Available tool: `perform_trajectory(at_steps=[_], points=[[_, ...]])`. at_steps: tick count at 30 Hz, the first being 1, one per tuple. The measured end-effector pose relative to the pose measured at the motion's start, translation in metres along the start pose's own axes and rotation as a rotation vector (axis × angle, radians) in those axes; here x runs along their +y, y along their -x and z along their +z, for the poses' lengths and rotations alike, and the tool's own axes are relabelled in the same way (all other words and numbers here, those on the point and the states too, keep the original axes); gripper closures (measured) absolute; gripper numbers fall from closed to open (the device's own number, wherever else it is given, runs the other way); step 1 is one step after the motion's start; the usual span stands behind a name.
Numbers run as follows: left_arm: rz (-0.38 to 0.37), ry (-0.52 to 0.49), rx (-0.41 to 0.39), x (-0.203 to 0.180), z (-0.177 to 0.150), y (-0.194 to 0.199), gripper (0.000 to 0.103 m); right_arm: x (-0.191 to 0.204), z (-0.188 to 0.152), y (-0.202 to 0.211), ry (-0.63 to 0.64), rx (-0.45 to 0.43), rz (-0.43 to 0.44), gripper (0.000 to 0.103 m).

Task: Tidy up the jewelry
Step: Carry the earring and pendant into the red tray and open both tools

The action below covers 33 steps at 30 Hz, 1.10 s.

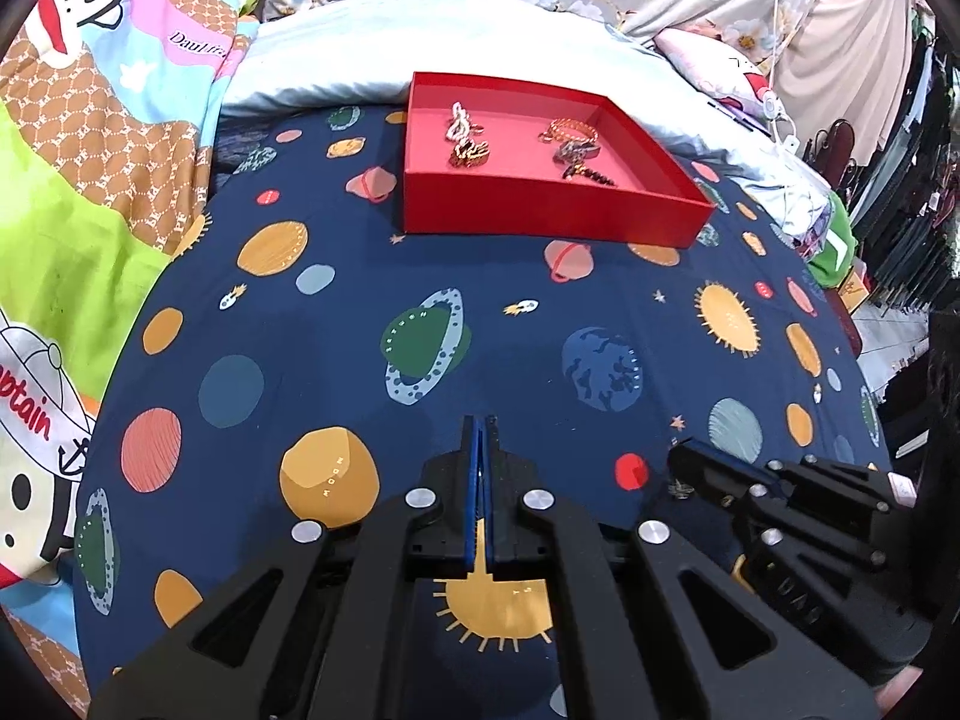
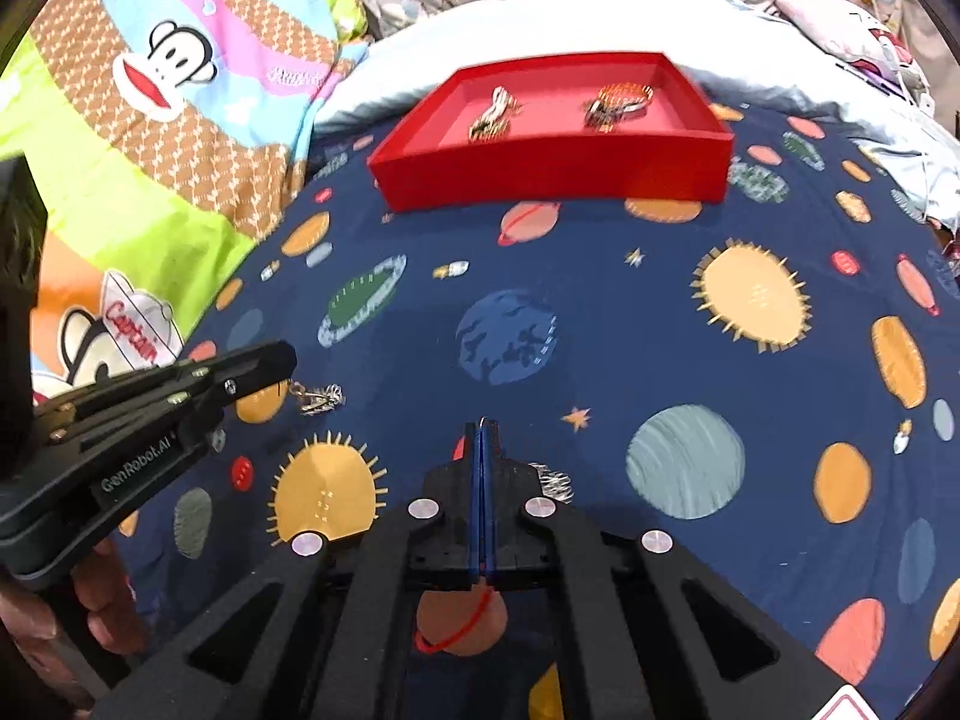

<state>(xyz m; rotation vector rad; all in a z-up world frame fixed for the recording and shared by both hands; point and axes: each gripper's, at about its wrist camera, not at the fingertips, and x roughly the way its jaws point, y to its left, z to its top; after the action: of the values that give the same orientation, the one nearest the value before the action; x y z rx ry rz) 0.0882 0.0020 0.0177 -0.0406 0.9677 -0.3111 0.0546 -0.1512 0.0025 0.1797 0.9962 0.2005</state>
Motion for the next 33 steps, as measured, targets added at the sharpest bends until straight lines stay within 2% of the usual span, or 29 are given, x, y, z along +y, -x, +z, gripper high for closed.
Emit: perform_trajectory(at_steps=[10,19,27,31,33], points=[[-0.026,-0.035,-0.057,-0.010,0.024,0.023,0.103,-0.016,0.034,0.051,-0.028,-0.115,0.023,0.103],[-0.047,-0.096,-0.110,-0.022,0.074,0.027,0.103,-0.035,0.081,0.062,-0.013,-0.173,0.018,0.103],[-0.055,-0.139,-0.149,-0.037,0.139,0.003,0.103,-0.046,0.146,0.048,0.004,-0.213,0.048,0.103],[-0.092,-0.130,-0.153,-0.043,0.167,-0.020,0.103,-0.051,0.180,0.024,-0.004,-0.203,0.070,0.103],[-0.087,-0.124,-0.138,-0.046,0.178,-0.037,0.103,-0.053,0.191,0.010,-0.008,-0.188,0.081,0.103]])
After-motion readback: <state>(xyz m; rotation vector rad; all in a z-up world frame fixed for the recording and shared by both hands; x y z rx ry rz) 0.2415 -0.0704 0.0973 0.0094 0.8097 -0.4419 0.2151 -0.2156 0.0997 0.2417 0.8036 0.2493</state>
